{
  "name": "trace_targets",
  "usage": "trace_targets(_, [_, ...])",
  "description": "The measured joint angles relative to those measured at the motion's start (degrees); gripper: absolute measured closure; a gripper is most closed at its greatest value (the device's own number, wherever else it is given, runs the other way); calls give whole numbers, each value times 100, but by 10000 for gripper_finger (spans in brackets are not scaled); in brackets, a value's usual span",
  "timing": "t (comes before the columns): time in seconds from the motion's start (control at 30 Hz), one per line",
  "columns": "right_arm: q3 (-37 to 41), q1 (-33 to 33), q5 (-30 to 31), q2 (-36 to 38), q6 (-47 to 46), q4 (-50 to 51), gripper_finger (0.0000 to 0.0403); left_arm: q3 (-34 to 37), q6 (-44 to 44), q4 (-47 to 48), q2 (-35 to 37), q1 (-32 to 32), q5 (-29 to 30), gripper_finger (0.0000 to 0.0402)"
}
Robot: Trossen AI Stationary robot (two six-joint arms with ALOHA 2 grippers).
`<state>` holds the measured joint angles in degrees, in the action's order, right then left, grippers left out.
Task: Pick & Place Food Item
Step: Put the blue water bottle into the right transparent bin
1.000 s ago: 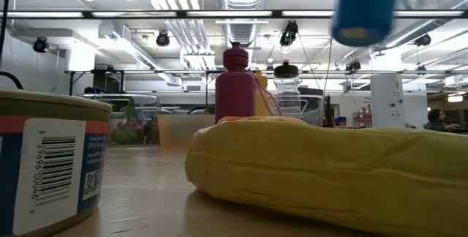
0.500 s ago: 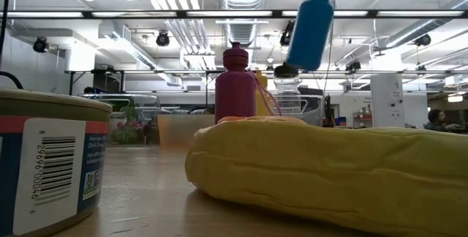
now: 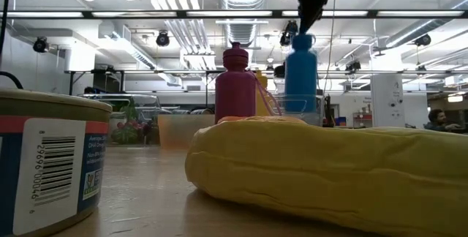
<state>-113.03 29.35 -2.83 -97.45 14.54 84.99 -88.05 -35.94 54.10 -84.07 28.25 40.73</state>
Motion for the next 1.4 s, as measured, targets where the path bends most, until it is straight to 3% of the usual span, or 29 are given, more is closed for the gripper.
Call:
trace_targets(0.33, [263, 273, -18, -391, 224, -661, 342, 0, -2, -5, -1, 0, 0, 155])
trace_targets(0.87, [1019, 296, -19, -437, 458, -771, 341, 0, -2, -9, 0, 0, 2, 157])
trace_targets(1.4, [1025, 292, -17, -432, 348, -780, 291, 0, -4, -19, 0, 0, 0, 154])
